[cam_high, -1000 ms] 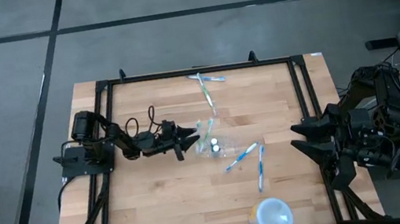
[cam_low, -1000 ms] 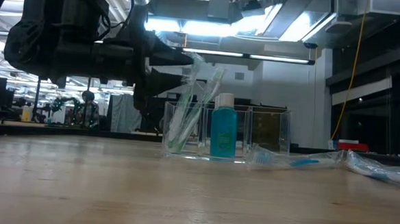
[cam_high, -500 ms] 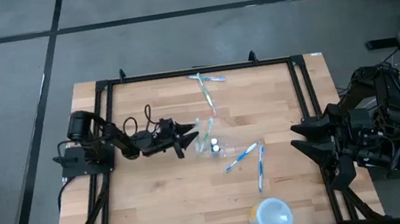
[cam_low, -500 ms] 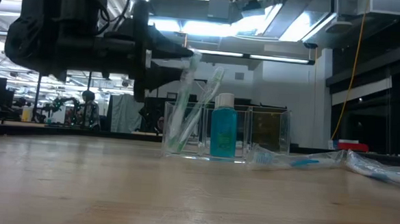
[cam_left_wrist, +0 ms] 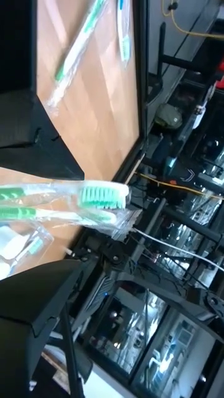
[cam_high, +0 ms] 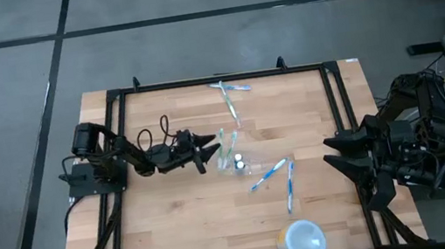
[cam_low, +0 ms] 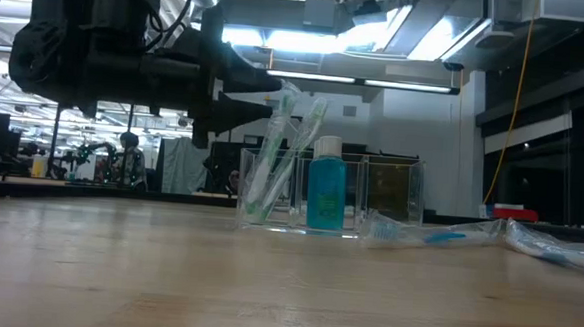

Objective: Pick & Place toothbrushing station
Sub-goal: Put the bottom green toothbrush into the transparent organizer, then put the green toothbrush into the transparent organizer

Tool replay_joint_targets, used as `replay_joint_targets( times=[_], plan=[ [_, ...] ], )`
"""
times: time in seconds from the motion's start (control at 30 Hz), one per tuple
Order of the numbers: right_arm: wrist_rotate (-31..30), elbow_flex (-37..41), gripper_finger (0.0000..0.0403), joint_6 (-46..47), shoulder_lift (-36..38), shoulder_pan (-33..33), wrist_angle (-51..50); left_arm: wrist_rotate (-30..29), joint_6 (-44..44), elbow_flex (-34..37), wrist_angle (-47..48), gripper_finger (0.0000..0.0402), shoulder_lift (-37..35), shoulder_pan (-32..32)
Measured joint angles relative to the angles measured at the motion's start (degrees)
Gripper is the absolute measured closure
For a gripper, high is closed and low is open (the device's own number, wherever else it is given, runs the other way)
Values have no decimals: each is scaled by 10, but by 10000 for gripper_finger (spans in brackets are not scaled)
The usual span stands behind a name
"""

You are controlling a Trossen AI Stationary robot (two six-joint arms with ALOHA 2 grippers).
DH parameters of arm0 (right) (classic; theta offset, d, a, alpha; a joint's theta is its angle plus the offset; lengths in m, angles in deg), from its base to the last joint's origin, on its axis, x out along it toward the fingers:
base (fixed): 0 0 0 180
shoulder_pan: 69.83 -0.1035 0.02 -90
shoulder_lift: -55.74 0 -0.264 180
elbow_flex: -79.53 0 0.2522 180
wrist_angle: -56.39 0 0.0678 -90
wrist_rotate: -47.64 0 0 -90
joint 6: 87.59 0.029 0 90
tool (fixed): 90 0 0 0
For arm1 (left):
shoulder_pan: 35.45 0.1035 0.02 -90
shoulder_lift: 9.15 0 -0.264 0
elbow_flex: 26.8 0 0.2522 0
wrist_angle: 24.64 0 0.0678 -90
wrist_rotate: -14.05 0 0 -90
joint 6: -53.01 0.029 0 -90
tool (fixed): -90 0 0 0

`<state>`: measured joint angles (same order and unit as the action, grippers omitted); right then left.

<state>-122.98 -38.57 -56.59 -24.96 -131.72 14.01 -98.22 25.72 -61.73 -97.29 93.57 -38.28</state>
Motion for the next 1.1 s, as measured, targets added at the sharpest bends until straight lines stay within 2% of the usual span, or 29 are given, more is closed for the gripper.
replay_joint_targets(
  times=[0.2, 0.33, 0.43, 0.57, 0.67, 0.77, 0.83, 0.97, 1.1],
  plan=[
    [0, 0, 201, 0, 0, 7, 0, -2, 0, 0, -1, 187, 0, 0],
    [5, 0, 201, -1, 0, 9, -1, -16, 2, -1, -34, 187, -2, 0],
    [5, 0, 201, -2, 0, 10, -1, -27, 26, -5, -35, 188, -38, -1],
    [5, 0, 201, -5, 0, 10, -6, -19, 101, -22, -6, 194, -116, 13],
    [5, 0, 201, -10, 0, 10, -7, 4, 83, -51, 142, 198, -195, 59],
    [5, 0, 201, -15, 0, 9, -8, 96, 80, -122, 367, 203, -262, 111],
    [5, 0, 201, -22, 0, 9, -8, 128, 99, -190, 511, 209, -286, 138],
    [5, 0, 201, -32, 0, 9, -8, 125, 139, -342, 746, 223, -299, 191],
    [5, 0, 201, -41, 0, 9, -8, 103, 95, -493, 932, 233, -279, 256]
  ],
)
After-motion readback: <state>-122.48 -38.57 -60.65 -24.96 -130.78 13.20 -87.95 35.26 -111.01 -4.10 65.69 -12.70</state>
